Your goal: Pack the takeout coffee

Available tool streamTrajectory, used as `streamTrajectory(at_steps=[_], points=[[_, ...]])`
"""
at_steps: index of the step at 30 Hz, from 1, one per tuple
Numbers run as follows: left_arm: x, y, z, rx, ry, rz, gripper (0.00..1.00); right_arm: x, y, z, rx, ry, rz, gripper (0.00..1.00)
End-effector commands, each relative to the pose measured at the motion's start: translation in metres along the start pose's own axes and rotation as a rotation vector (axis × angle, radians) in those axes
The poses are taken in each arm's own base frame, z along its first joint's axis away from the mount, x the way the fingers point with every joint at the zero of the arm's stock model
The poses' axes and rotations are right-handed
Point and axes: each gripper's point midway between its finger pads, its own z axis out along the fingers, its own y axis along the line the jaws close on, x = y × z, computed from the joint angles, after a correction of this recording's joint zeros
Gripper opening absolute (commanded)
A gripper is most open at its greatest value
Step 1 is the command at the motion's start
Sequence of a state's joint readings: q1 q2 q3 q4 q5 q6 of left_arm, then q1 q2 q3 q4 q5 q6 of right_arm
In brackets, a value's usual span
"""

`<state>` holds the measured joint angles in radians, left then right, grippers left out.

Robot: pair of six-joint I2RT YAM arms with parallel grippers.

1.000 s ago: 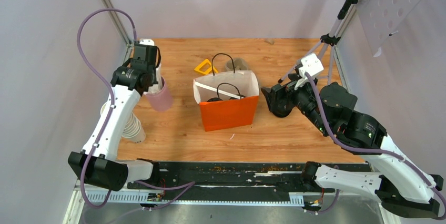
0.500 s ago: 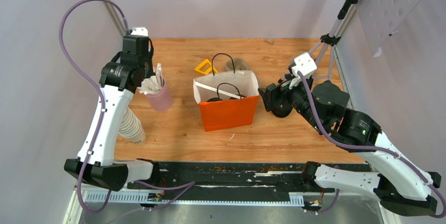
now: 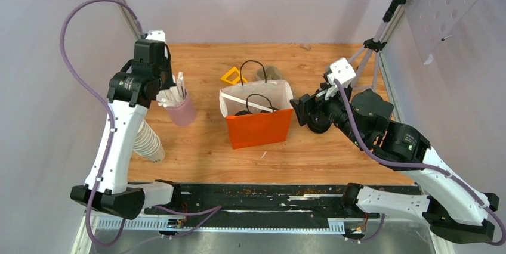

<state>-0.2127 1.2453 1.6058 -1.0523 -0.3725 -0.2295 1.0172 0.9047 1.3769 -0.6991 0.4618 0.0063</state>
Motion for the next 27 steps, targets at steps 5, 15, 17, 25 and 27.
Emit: streamTrajectory(at_steps=[5, 15, 17, 25, 27], points=[[-0.063, 0.007, -0.075, 0.102, -0.212, -0.140, 0.00, -0.025, -0.004, -0.007, 0.003, -0.071, 0.034, 1.00], [-0.097, -0.010, -0.143, 0.326, -0.336, -0.218, 0.00, -0.027, -0.006, -0.008, 0.011, -0.089, 0.043, 1.00], [-0.102, -0.012, -0.156, 0.363, -0.367, -0.238, 0.00, -0.027, -0.008, -0.010, 0.016, -0.094, 0.046, 1.00], [-0.134, -0.051, -0.220, 0.717, -0.535, -0.278, 0.00, -0.030, -0.021, -0.020, 0.056, -0.110, 0.023, 1.00], [-0.140, -0.074, -0.244, 0.906, -0.564, -0.275, 0.00, -0.031, -0.023, -0.022, 0.062, -0.116, 0.026, 1.00]])
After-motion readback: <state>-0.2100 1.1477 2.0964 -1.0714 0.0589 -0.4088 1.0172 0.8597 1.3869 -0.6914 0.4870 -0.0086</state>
